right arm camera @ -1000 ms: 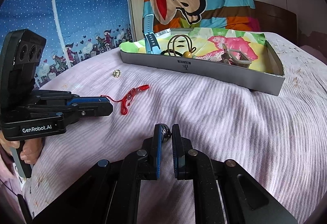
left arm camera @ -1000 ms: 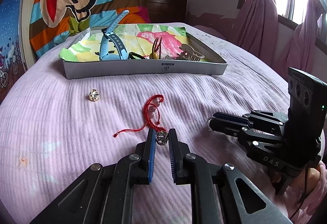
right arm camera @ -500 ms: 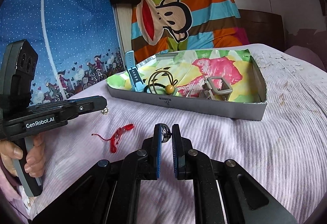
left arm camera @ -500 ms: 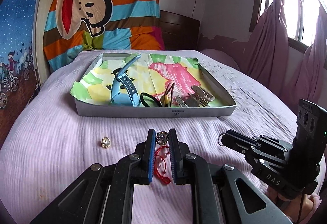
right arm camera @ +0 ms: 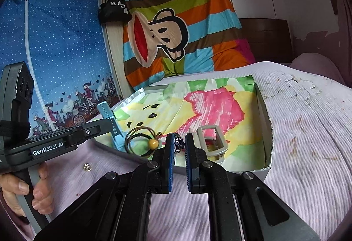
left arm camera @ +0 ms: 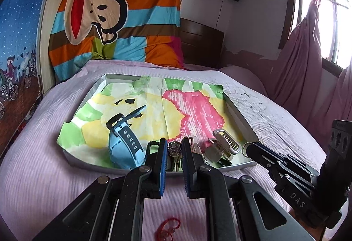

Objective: Organize jewelry
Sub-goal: 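Carry the gold charm and silver ring into the tray and open both tools, then withdraw both tools from the tray toward the last items, then grasp the second gold charm with the left tool while the right tool grasps the red string bracelet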

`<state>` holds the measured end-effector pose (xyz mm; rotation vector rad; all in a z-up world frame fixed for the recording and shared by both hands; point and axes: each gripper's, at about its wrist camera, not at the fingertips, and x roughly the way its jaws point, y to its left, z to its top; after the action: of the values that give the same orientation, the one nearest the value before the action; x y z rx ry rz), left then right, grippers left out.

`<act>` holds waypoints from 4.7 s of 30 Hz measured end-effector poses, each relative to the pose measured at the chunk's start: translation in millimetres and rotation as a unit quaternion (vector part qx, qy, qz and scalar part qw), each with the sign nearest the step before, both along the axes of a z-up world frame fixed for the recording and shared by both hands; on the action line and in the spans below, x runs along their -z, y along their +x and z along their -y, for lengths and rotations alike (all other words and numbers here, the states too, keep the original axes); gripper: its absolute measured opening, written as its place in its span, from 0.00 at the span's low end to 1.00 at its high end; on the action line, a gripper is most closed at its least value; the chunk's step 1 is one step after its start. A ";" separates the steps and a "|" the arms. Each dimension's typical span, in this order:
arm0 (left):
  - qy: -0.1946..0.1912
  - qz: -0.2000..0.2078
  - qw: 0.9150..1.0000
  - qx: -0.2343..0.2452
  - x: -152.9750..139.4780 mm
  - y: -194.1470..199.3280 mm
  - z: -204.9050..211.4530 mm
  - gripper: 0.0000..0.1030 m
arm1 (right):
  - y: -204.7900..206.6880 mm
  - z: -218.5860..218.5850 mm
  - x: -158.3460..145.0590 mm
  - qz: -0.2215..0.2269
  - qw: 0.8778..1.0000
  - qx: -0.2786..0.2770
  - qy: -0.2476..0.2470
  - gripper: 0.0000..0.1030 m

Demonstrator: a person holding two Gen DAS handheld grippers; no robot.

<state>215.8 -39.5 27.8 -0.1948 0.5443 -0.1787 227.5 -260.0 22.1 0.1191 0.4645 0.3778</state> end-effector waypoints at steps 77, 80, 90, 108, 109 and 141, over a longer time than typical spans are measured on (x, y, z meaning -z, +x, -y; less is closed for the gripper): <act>0.054 0.083 0.992 -0.082 13.4 -134.1 -63.1 1.00 | -123.7 -3.2 -2.6 0.123 0.992 0.012 -0.009 0.97; 0.047 0.075 0.993 -0.082 13.4 -136.0 -70.1 1.00 | -126.3 -8.1 -2.6 0.124 0.992 0.002 -0.019 0.97; 0.036 0.022 0.994 -0.097 20.5 -125.1 -89.3 1.00 | -122.0 -31.6 0.1 0.111 0.991 -0.039 -0.058 0.97; 0.024 -0.058 0.997 -0.032 37.5 -72.0 -91.5 0.69 | -70.7 -73.8 30.5 -0.003 0.988 -0.128 -0.089 0.59; 0.018 -0.063 0.998 -0.026 39.3 -69.3 -91.1 0.65 | -69.0 -77.6 32.7 -0.009 0.986 -0.135 -0.094 0.56; 0.006 -0.094 0.995 0.024 71.6 -48.6 -65.2 0.14 | -35.9 -99.6 63.3 -0.079 0.982 -0.118 -0.121 0.10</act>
<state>167.3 25.7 -43.9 -0.1883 0.7377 -0.2054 191.6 -160.4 -41.2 -0.1456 0.6809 0.5430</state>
